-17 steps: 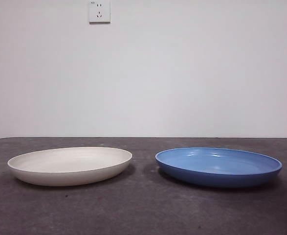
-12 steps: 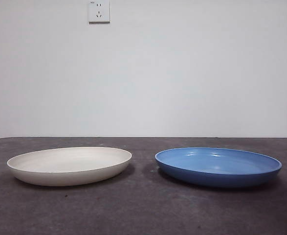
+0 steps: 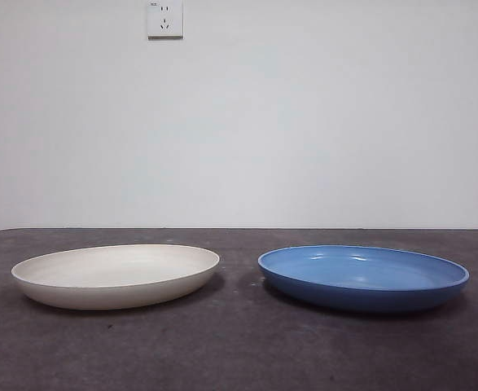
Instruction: Pick up the white plate, put it on the blue plate, put it on desk
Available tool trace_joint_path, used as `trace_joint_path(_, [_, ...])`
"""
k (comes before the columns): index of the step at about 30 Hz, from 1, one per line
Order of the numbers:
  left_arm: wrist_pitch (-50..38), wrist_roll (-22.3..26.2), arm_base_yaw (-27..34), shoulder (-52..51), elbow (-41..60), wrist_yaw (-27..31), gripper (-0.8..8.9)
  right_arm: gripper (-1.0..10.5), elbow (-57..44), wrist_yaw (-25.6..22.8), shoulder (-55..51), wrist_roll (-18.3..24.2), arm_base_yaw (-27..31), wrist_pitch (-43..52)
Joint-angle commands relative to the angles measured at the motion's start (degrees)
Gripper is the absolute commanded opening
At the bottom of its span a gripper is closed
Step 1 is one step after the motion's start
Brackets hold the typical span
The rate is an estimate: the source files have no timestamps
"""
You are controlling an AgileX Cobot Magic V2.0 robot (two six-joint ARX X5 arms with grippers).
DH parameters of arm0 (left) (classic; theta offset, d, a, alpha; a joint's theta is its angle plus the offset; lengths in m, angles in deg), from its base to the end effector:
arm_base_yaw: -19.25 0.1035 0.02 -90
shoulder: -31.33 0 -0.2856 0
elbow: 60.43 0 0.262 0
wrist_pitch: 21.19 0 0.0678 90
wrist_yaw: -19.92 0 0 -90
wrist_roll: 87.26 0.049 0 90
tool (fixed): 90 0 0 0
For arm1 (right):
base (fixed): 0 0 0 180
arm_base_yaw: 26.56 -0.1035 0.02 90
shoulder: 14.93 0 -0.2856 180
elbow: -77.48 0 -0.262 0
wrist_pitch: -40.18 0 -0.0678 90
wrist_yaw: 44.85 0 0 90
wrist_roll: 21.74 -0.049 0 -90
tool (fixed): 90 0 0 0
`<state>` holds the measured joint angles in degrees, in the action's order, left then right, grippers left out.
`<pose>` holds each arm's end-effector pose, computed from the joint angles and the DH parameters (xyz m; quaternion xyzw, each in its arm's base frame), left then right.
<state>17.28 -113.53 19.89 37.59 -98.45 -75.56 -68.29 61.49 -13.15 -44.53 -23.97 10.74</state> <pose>0.0747 -0.0038 0.2589 -0.2297 0.0665 -0.0278 0.9706 0.0708 0.0106 0.2590 0.1918 -0.0018 0.1224 0.9738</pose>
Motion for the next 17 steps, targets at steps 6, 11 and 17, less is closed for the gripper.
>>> trace_joint_path(6, [8.5, 9.4, 0.1, 10.7, -11.5, -8.1, 0.09, 0.1, 13.6, 0.2, 9.8, 6.0, 0.0, -13.7])
trace_joint_path(11, [13.0, 13.8, 0.1, 18.9, -16.8, -14.2, 0.09, 0.1, 22.4, 1.2, 20.0, 11.6, -0.1, -24.9])
trace_joint_path(17, [19.6, 19.0, -0.6, 28.8, -23.5, -19.5, 0.09, 0.1, 30.7, 4.2, 31.5, 16.7, -1.1, -34.4])
